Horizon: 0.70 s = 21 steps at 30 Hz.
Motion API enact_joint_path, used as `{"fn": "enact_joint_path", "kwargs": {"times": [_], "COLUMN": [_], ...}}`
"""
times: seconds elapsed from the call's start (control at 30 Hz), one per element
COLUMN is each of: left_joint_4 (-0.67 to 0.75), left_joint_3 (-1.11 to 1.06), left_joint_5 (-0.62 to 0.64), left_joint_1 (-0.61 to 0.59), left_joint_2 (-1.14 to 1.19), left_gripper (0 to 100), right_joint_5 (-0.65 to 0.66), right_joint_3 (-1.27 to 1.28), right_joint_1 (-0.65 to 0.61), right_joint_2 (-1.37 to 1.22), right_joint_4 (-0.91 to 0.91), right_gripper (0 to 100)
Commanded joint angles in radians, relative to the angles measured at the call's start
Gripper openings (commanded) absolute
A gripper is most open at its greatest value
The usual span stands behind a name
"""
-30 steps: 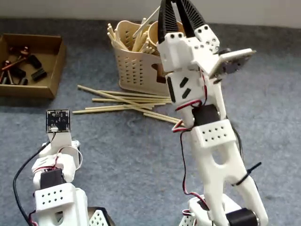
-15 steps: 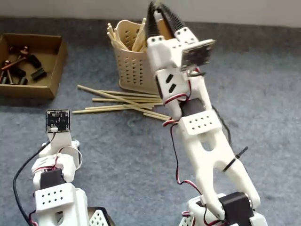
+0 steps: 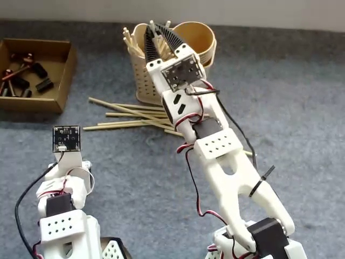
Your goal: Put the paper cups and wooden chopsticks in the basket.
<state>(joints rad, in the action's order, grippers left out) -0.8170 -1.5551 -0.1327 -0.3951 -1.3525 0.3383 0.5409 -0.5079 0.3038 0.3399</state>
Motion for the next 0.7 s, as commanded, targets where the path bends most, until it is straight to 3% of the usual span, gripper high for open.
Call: {"fn": "enact_joint_path", "kwargs": {"times": [0.0,0.2,0.47,0.67], "left_joint_4": [0.018,0.018,0.018,0.018], "left_joint_3": [0.005,0.005,0.005,0.005], "left_joint_5": [-0.005,-0.005,-0.005,-0.005], "left_joint_1": [-0.008,-0.008,-0.008,-0.008], "left_joint_2": [-0.008,-0.008,-0.008,-0.008], "left_gripper": [10,10,10,10], "right_joint_5": [0.014,-0.041,-0.158,-0.176], "right_joint_3": [-0.012,-0.002,-0.004,-0.005], "right_joint_1": [-0.010,-0.010,-0.008,-0.010], "right_joint_2": [0.013,0.056,0.272,0.371], "right_joint_4": [-0.036,-0.041,-0.352,-0.401], "right_gripper": [1.0,18.2,19.0,19.0]}}
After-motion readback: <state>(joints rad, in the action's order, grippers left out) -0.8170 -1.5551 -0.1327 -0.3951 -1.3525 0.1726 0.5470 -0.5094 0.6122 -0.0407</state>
